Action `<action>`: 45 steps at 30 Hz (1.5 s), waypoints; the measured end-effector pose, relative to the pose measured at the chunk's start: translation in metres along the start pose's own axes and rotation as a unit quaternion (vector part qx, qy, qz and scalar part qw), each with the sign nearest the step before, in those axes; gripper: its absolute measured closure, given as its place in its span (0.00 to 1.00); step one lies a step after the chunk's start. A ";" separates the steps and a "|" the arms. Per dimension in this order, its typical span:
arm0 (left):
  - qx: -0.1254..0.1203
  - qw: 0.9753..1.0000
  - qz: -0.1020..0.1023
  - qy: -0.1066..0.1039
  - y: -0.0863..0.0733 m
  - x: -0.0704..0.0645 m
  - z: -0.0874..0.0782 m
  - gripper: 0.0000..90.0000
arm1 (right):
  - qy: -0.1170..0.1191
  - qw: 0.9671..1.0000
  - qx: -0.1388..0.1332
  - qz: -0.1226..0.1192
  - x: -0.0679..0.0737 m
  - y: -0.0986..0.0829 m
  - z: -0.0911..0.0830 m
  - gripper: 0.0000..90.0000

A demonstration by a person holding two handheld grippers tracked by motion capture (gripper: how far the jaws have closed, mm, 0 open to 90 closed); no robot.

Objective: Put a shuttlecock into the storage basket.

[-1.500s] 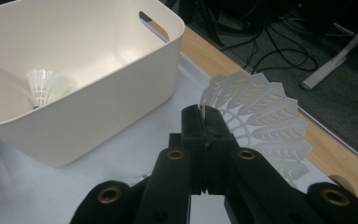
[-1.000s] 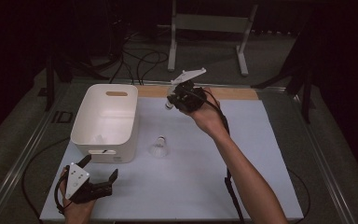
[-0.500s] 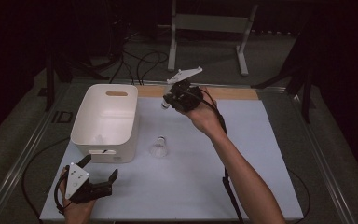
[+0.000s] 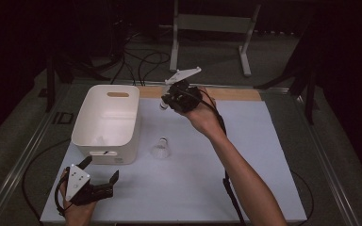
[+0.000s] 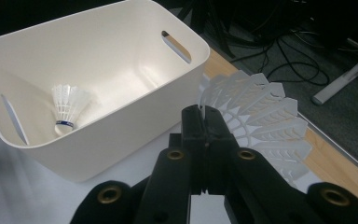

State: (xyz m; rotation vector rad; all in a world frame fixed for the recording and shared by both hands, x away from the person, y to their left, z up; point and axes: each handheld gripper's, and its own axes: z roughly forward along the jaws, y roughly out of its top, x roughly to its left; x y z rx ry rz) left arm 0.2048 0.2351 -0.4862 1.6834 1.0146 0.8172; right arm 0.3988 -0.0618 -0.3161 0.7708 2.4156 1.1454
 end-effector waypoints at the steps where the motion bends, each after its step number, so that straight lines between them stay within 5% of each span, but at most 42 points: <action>1: 0.000 1.000 0.000 0.000 0.000 0.000 0.000 0.00 | 0.002 1.000 0.000 -0.001 0.000 0.000 0.000 1.00; 45: -0.001 1.000 0.001 0.001 0.000 0.001 -0.001 0.00 | 0.017 1.000 -0.014 -0.006 0.017 0.021 0.009 1.00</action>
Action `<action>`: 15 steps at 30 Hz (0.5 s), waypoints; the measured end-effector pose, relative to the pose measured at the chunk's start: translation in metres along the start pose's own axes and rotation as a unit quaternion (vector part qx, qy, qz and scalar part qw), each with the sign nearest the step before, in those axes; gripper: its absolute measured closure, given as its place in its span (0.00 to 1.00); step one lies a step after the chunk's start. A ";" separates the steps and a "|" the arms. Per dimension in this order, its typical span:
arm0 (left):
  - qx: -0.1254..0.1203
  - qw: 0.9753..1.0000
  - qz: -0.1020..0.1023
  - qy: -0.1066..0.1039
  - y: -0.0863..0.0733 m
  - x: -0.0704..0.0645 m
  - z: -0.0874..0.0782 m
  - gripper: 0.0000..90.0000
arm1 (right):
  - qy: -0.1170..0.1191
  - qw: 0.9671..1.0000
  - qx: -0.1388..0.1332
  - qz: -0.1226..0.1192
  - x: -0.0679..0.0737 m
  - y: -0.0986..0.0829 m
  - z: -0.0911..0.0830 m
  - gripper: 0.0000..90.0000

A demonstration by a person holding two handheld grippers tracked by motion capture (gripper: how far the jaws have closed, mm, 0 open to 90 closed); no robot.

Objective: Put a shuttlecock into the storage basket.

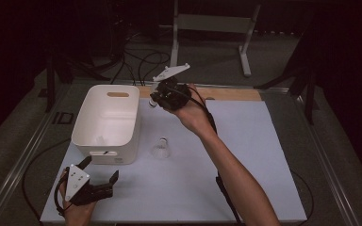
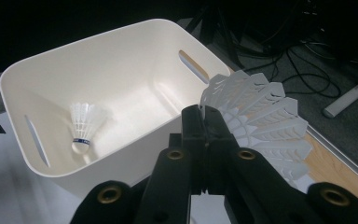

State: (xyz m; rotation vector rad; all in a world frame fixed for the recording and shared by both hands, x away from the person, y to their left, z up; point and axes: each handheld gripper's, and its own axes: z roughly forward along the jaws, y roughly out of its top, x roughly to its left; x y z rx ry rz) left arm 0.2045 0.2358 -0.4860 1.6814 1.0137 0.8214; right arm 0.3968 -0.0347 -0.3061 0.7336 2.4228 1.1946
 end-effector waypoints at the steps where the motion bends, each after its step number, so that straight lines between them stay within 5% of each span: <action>1: 0.000 1.000 0.000 0.000 0.000 0.000 0.000 0.00 | 0.001 1.000 0.000 -0.001 0.000 0.000 0.000 1.00; 15: 0.001 1.000 -0.001 0.000 0.000 0.000 0.000 0.00 | 0.007 1.000 -0.005 -0.002 0.006 0.006 0.003 1.00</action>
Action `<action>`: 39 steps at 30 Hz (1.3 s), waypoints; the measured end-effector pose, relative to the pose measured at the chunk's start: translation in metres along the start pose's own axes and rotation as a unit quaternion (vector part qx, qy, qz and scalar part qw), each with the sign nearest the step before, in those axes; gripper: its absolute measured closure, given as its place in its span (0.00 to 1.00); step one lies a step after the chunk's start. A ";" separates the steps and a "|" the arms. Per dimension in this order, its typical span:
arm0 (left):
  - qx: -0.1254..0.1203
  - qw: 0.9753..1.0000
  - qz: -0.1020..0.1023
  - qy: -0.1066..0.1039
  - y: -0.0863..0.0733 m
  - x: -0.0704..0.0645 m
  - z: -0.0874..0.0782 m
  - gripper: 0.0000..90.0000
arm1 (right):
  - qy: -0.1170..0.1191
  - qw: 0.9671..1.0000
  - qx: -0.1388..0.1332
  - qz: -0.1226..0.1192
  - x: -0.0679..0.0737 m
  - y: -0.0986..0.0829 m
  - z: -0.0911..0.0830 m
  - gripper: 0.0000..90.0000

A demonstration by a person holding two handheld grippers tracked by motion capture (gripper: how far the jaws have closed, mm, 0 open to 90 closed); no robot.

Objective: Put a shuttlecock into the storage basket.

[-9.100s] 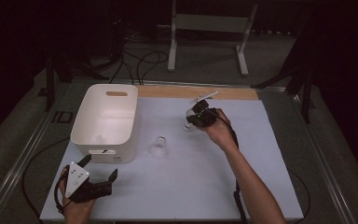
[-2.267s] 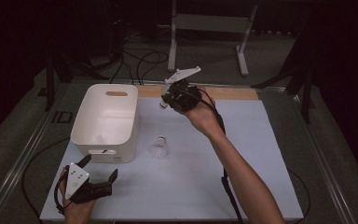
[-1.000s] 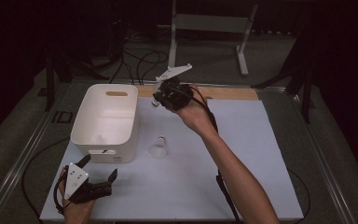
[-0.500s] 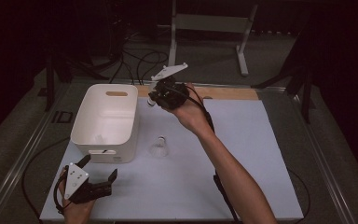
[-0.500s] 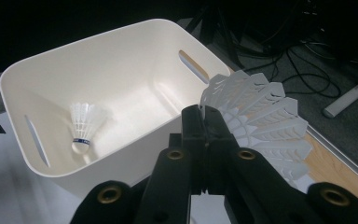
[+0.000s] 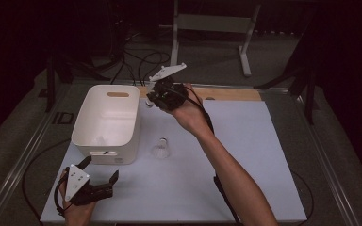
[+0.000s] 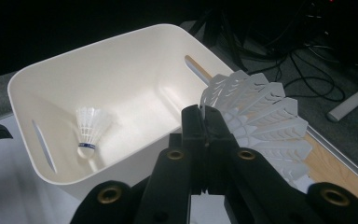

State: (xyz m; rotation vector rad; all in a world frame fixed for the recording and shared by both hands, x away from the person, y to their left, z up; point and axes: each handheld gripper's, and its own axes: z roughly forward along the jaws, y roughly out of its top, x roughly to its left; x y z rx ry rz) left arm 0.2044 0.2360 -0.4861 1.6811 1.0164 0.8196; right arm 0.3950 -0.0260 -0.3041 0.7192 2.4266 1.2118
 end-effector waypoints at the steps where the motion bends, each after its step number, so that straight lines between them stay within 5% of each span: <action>1: 0.000 1.000 0.000 0.000 0.000 0.000 0.000 0.00 | 0.002 1.000 0.000 -0.001 0.002 0.002 0.001 1.00; 39: -0.002 1.000 0.000 0.001 0.000 0.001 -0.001 0.00 | 0.027 0.999 -0.015 -0.014 0.025 0.017 0.013 1.00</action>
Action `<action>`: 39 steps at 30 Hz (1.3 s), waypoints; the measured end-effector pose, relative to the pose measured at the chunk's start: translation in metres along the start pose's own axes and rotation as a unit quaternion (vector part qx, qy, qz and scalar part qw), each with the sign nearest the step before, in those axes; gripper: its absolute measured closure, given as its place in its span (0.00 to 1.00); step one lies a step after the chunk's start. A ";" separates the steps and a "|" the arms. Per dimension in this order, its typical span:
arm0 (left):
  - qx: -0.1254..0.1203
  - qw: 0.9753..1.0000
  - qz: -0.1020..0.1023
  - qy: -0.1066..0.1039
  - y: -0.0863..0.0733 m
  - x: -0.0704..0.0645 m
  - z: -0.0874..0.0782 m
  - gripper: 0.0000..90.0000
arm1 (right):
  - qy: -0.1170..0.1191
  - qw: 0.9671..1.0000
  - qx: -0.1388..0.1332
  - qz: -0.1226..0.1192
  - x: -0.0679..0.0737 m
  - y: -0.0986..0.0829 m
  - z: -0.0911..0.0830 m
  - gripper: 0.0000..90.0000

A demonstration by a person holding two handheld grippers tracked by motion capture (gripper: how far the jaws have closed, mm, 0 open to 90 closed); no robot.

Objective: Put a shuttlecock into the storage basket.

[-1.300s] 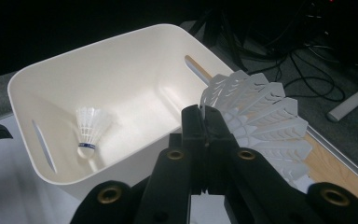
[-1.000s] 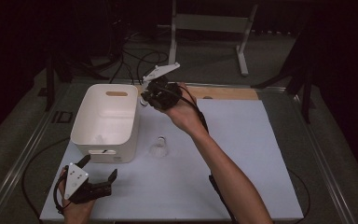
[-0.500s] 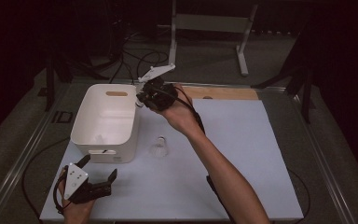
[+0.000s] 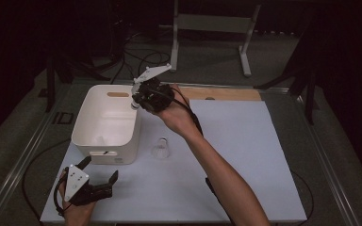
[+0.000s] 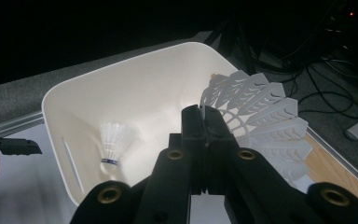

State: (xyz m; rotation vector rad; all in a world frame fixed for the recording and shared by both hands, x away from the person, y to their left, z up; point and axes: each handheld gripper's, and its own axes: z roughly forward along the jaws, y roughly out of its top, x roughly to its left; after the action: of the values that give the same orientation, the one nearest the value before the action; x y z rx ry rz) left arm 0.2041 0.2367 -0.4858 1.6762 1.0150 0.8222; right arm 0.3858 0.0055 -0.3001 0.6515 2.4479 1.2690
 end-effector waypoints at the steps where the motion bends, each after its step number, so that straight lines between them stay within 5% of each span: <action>1: 0.000 1.000 0.000 0.000 0.000 0.000 0.000 0.00 | 0.001 1.000 -0.002 -0.003 0.000 0.000 0.001 1.00; 18: -0.001 1.000 -0.001 -0.001 0.000 0.000 0.000 0.00 | 0.017 1.000 -0.007 -0.008 0.013 0.008 0.015 0.98; 21: -0.002 1.000 -0.001 -0.001 0.000 0.000 -0.001 0.00 | 0.038 0.999 -0.017 -0.001 0.015 0.009 0.019 0.65; 26: -0.002 1.000 -0.002 -0.002 0.000 0.000 -0.001 0.00 | 0.033 0.999 -0.023 0.017 0.013 0.008 0.018 0.38; 39: 0.000 1.000 0.000 -0.001 -0.001 0.000 -0.001 0.00 | 0.015 0.999 -0.014 0.025 0.004 -0.002 0.013 0.20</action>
State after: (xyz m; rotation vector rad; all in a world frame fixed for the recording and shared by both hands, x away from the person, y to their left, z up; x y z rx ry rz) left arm 0.2029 0.2372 -0.4860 1.6764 1.0133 0.8194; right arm 0.3873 0.0154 -0.3090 0.6957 2.4475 1.3380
